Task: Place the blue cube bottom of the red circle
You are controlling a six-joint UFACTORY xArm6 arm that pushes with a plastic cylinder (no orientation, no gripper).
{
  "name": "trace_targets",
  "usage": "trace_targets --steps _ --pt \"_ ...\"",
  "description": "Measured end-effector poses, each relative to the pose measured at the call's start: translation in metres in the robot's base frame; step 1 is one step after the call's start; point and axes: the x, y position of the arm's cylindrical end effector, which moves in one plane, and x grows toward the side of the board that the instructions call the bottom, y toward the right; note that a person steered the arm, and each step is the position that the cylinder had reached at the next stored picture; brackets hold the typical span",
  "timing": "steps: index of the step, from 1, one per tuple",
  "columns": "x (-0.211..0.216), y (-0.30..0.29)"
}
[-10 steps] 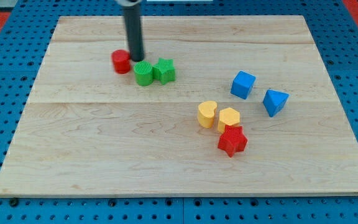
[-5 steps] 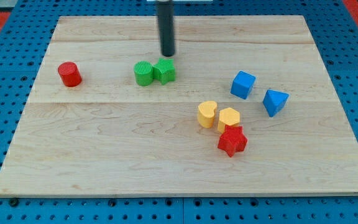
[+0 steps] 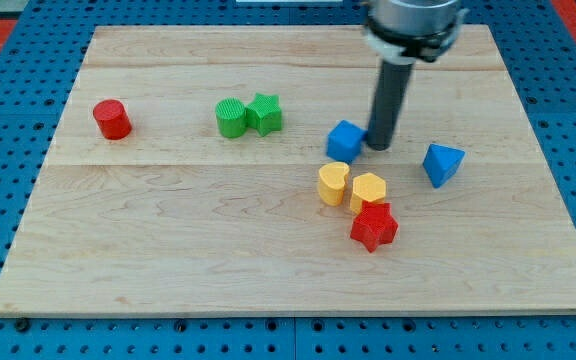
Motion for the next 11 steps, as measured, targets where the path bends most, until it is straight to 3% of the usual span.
trace_targets --steps 2,3,5,6,8,10,11 --pt "0.008 -0.096" --pt "-0.021 -0.066" --pt "0.026 -0.142" --pt "0.028 -0.208" --pt "0.013 -0.151" --pt "0.008 -0.287" --pt "0.008 -0.286"
